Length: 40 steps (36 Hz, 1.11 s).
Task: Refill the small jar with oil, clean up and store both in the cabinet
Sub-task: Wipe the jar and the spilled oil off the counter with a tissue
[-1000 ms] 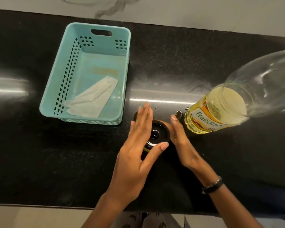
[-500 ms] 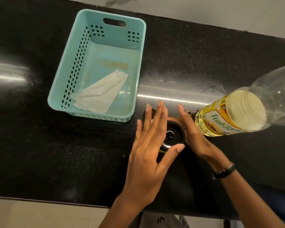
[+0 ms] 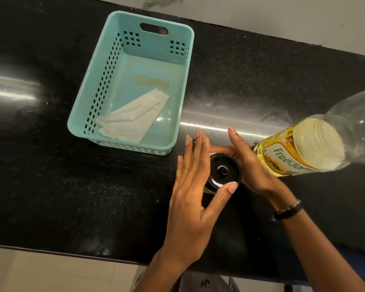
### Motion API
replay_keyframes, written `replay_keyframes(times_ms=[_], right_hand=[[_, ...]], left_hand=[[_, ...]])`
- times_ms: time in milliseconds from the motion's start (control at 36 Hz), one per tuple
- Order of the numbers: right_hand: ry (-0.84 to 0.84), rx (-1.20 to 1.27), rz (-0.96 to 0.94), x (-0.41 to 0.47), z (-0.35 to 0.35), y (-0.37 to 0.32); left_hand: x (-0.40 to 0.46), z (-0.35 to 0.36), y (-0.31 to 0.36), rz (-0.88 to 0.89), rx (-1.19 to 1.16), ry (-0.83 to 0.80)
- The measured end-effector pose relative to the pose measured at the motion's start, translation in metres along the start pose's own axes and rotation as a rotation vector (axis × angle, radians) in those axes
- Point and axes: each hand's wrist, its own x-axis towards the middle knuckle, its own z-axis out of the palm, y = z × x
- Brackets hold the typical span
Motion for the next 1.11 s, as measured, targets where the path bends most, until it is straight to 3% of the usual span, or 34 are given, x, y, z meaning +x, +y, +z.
replay_keyframes(times_ms=[278, 500, 694, 889, 1111], right_hand=[[0.061, 0.010, -0.183, -0.001, -0.002, 0.005], [0.253, -0.477, -0.499, -0.047, 0.017, 0.014], [0.277, -0.605, -0.524, -0.045, 0.017, 0.016], [0.272, -0.656, -0.538, -0.044, 0.016, 0.018], [0.330, -0.717, -0.570, -0.044, 0.019, 0.022]], left_hand=[[0.001, -0.001, -0.028, -0.237, -0.537, 0.101], [0.019, -0.009, -0.039, -0.264, -0.472, 0.119], [0.021, -0.006, -0.029, -0.311, -0.493, -0.015], [-0.002, 0.015, -0.005, -0.250, -0.633, 0.219], [-0.009, 0.043, -0.017, -0.477, -0.589, 0.411]])
